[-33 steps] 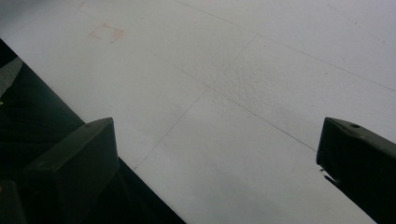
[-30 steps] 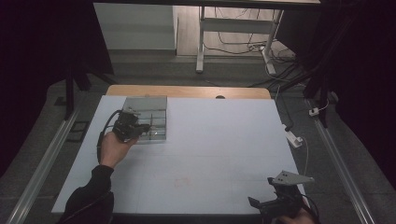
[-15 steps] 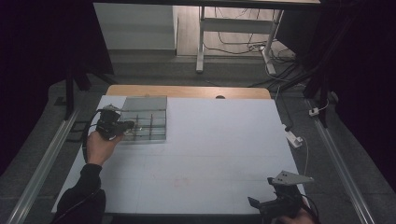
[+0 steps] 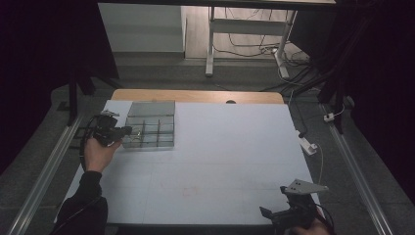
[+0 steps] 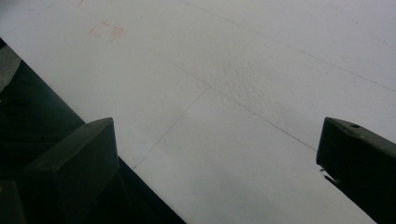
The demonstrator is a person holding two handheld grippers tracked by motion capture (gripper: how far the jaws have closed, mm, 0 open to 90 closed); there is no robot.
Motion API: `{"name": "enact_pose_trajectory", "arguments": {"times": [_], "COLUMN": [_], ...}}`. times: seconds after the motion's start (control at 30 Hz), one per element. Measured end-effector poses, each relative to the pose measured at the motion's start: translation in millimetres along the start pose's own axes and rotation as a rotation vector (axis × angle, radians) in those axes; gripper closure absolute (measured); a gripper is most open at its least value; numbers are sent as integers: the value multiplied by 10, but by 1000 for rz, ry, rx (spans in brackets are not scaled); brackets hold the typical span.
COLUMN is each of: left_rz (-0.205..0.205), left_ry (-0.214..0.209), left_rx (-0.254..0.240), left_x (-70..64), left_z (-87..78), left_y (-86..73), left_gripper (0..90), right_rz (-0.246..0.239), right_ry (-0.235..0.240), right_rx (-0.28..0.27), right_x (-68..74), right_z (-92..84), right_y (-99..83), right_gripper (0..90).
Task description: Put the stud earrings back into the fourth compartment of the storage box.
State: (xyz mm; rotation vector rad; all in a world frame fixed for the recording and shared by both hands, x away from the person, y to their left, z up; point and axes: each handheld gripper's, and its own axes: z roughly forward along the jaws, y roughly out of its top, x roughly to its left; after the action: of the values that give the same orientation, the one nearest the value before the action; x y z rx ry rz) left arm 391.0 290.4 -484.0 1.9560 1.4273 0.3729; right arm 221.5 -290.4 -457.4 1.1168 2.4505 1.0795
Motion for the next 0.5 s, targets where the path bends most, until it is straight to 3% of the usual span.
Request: {"name": "enact_pose_trajectory", "arguments": {"times": [0.5], "left_rz": [-1], "left_ry": [56], "left_rx": [68], "left_x": [91], "left_z": [182], "left_y": [-64], "left_gripper": [862], "right_rz": [-8], "right_ry": [-2], "right_rx": [4], "right_x": [3], "right_z": [5], "right_y": [1], "right_gripper": [0]}}
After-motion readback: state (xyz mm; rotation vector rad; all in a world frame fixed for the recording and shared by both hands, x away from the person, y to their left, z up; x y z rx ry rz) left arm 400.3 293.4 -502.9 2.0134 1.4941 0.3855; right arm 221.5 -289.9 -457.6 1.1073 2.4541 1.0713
